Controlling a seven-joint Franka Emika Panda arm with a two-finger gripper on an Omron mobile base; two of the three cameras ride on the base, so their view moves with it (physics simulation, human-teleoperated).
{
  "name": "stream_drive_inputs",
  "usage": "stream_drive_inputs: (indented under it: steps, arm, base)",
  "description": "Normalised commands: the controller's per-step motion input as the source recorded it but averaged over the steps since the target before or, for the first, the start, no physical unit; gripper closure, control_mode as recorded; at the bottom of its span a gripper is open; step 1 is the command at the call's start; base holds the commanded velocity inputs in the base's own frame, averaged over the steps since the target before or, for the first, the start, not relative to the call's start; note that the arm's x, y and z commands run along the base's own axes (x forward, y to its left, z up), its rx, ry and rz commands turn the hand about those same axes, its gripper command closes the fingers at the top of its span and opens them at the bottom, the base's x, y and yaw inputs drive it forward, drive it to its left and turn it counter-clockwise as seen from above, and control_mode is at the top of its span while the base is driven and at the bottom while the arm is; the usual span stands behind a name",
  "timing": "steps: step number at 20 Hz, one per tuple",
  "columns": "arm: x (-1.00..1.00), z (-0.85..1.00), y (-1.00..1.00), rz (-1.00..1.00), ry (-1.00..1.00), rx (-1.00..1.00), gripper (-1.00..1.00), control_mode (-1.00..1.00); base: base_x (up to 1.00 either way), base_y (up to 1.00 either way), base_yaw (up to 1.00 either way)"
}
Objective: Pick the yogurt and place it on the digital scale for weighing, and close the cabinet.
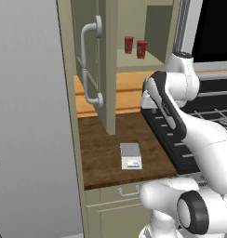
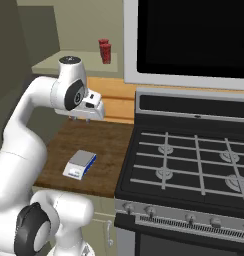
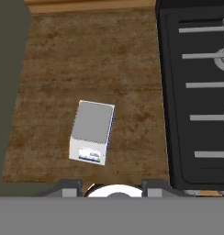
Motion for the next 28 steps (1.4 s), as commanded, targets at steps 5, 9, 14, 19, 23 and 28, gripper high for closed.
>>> stream_drive_inputs:
  steps: [5, 9, 14, 19, 23, 28]
  arm:
    - [-0.30, 0.00, 0.00, 0.00, -0.11, 0.00, -1.00, -1.00]
    - [-0.47, 0.31, 0.00, 0.00, -0.33, 0.00, -1.00, -1.00]
    - [-0.47, 0.75, 0.00, 0.00, -0.36, 0.00, -1.00, -1.00]
    - [-0.29, 0.97, 0.00, 0.00, -0.30, 0.00, -1.00, -1.00]
    - [-0.24, 0.98, -0.01, 0.00, -0.26, 0.00, -1.00, -1.00]
    - [-0.06, 0.82, 0.00, 0.00, -0.22, 0.00, -1.00, -1.00]
  base:
    - [0.00, 0.00, 0.00]
    - [0.00, 0.00, 0.00]
    - [0.00, 0.00, 0.00]
    - [0.00, 0.00, 0.00]
    - [0.00, 0.00, 0.00]
    - [0.00, 0.00, 0.00]
